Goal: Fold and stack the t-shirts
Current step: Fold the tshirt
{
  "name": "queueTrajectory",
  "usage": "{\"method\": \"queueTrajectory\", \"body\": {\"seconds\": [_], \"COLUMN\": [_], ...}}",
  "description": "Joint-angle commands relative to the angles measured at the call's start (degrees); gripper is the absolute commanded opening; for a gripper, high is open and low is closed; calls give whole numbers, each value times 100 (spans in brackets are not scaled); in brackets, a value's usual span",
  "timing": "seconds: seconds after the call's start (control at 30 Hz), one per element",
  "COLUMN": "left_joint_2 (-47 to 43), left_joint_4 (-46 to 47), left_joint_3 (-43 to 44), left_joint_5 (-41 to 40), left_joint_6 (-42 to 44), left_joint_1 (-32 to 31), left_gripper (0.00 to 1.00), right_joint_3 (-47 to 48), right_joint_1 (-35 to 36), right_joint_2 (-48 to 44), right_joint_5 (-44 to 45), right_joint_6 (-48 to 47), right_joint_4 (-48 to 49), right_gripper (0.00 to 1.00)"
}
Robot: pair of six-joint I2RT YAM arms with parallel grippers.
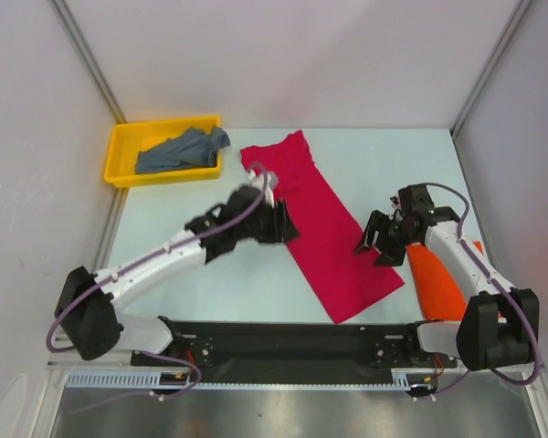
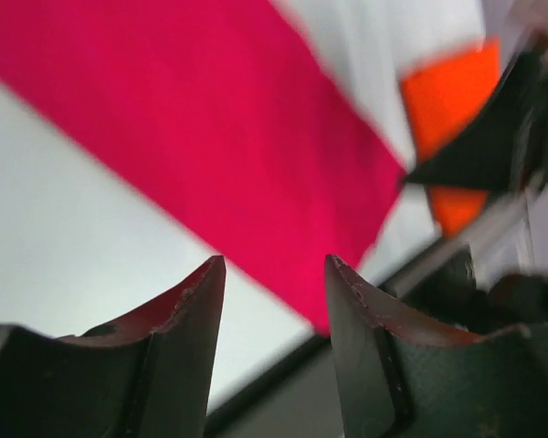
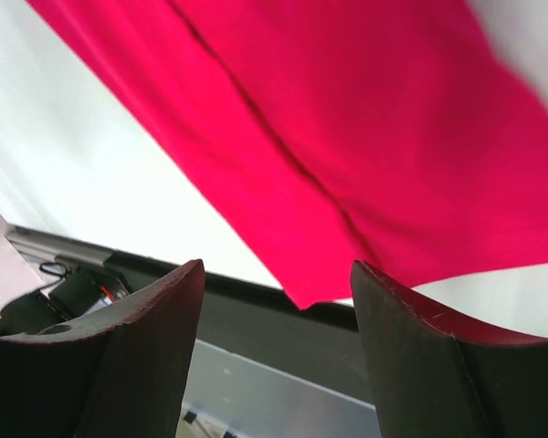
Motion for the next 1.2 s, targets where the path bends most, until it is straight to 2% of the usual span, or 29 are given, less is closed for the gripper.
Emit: {"method": "queueTrajectory", "body": {"seconds": [0.0,0.1,0.17,0.27,0.37,0.5,0.77,0.83,0.87,0.9,1.17], "left_joint_2": [-261,-279,-191,116,590,1285,1672,1751,1821,1848,2190], "left_joint_4": [494,987,1371,1950,2513,2648,2596,2552,2517,2534,2947], "left_joint_3": [-1035,-1642,-1844,-1959,-2003,-1880,-1758,-1723,-1731,-1749,-1775], "left_joint_5": [-213,-424,-425,-566,-513,-171,-74,23,75,102,164], "left_joint_6": [-2180,-3150,-3452,-3936,-4332,-4805,-5044,-5123,-5211,-5255,-5422], "left_joint_1": [-633,-1258,-1573,-1847,-2049,-2217,-2410,-2437,-2454,-2454,-2463], "left_gripper": [51,51,50,49,36,39,40,44,50,50,42], "right_joint_3": [402,367,314,191,138,51,-55,-134,-160,-204,-310], "right_joint_1": [-382,-524,-638,-779,-779,-927,-972,-981,-990,-1007,-1148], "right_joint_2": [78,193,263,237,132,-35,-360,-422,-440,-466,-642], "right_joint_5": [-246,-246,-299,-387,-439,-536,-633,-642,-650,-642,-651], "right_joint_6": [-658,-834,-931,-1036,-1028,-870,-747,-729,-738,-738,-817], "right_joint_4": [-75,-31,-22,-13,13,118,136,145,154,154,92], "right_gripper": [72,72,73,73,73,74,75,75,75,75,75]}}
